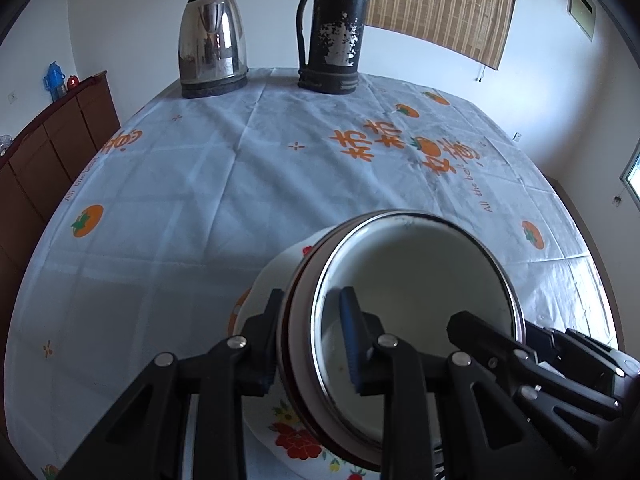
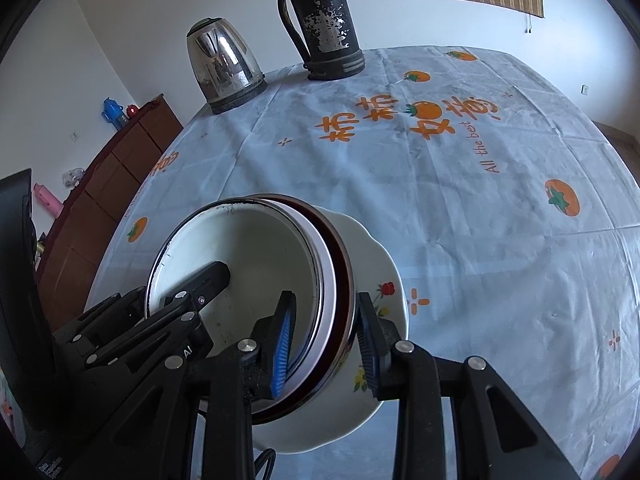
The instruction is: Organize plates and bowls
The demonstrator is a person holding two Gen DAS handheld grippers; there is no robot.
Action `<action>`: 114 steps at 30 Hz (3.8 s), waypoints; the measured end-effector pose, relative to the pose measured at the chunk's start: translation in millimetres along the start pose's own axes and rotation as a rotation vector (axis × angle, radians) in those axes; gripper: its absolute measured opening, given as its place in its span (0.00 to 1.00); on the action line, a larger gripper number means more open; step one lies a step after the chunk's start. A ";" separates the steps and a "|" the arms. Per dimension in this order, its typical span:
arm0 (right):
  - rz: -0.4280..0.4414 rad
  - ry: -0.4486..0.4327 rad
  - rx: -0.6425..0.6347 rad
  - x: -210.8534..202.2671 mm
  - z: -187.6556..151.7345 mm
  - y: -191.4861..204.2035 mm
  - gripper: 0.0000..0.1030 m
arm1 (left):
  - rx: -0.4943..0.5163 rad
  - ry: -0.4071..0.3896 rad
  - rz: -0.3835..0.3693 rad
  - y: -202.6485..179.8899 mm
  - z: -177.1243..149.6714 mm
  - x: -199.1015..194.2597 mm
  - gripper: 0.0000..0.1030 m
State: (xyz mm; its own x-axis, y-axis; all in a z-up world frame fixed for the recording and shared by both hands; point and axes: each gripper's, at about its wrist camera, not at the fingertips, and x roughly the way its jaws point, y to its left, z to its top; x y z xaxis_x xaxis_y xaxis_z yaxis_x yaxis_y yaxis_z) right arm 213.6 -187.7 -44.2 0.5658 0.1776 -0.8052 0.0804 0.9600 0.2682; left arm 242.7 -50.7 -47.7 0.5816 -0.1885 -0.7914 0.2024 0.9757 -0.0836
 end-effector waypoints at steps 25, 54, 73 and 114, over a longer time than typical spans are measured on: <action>-0.014 0.022 0.007 17.3 14.9 -3.1 0.32 | -0.054 0.034 0.024 11.6 15.8 10.9 0.50; -0.024 -0.182 -0.016 -68.6 -37.0 -2.7 0.63 | -0.027 -0.174 0.090 13.1 -27.6 -74.7 0.91; -0.013 -0.435 -0.056 -138.3 -112.7 9.4 0.72 | -0.020 -0.308 0.122 5.6 -84.5 -124.9 0.99; -0.010 -0.606 -0.057 -198.6 -156.0 14.3 0.79 | 0.018 -0.437 0.196 -6.7 -116.8 -177.7 1.00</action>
State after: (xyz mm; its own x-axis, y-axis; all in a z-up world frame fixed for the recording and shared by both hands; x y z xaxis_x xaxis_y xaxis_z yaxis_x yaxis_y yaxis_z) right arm -25.6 -175.5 37.1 0.9330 0.0299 -0.3587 0.0534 0.9740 0.2200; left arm 45.9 -10.7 22.7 0.8863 -0.0343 -0.4618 0.0675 0.9962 0.0554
